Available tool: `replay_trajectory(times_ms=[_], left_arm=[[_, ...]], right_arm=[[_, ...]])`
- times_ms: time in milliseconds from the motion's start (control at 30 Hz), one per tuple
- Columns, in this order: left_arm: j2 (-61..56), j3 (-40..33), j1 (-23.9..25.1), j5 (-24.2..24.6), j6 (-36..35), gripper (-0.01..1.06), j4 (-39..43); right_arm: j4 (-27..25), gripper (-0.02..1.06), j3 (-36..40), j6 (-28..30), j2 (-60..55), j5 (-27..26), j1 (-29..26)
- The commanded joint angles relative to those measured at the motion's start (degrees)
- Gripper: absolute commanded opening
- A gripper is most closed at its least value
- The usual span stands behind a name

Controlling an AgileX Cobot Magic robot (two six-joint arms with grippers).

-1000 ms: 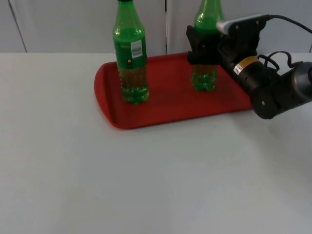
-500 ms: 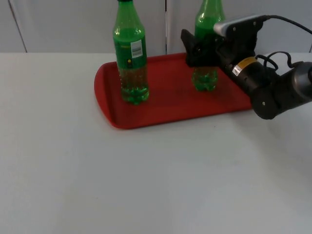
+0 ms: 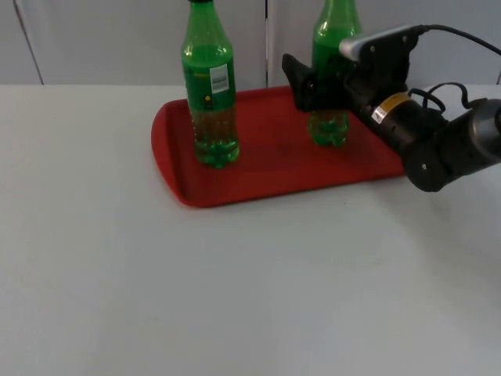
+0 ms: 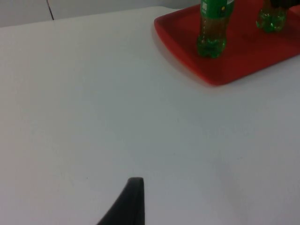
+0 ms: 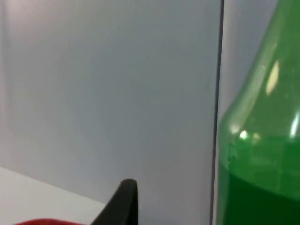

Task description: Place the bottle upright on the tray.

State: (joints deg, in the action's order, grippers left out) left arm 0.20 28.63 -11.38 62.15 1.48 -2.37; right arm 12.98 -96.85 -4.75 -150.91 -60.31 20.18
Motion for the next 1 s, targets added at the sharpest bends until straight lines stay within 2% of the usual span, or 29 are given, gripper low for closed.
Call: replay_trajectory(times_ms=[0,133,167,333,467,700,967], left_arm=[[-0.20,-0.27,-0.02,-0.63,-0.30,1.05,0.06],[-0.20,-0.27,-0.02,-0.63,-0.30,1.05,0.06],[-0.20,-0.27,-0.02,-0.63,-0.30,1.05,0.06],[-0.20,-0.27,-0.02,-0.63,-0.30,1.05,0.06],[-0.20,-0.27,-0.02,-0.63,-0.30,1.05,0.06],[-0.20,-0.27,-0.02,-0.63,-0.30,1.05,0.06],[-0.20,-0.27,-0.02,-0.63,-0.30,1.05,0.06]], right_arm=[[-0.75,1.05,0.30,-0.14,0.52,0.76,0.06],[-8.28,1.05,4.24,-0.79,2.57,0.53,0.06],[-8.83,1.05,5.69,-0.56,3.39,0.65,0.06],[-7.58,1.05,9.27,-0.56,5.13,0.54,0.30],[-2.89,1.05,12.74,-0.56,6.86,1.23,0.52],[-4.95,1.05,19.45,-1.02,10.21,1.96,0.52],[-5.57,1.05,32.79,-1.02,19.10,4.01,1.20]])
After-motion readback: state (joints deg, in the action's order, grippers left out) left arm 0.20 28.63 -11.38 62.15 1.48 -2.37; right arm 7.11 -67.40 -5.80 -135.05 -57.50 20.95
